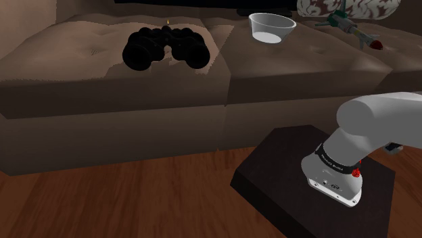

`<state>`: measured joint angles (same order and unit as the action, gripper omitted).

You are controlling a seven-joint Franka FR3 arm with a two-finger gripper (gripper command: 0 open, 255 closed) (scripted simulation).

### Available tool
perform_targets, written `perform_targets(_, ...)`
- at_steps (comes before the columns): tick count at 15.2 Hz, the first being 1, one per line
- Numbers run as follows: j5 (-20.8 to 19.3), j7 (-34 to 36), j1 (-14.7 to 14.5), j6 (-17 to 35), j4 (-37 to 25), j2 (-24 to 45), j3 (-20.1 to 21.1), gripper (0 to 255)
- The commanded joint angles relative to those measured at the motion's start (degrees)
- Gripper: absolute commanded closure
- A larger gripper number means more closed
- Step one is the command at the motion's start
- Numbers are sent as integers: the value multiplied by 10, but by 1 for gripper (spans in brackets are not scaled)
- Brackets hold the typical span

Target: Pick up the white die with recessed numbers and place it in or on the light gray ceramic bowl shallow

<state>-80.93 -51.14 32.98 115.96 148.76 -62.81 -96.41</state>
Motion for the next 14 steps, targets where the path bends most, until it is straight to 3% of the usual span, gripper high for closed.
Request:
perform_targets(1,17,-8,14,-8,4,2,21,255)
perform_targets(14,117,-42,67,-72,4,0,148,255)
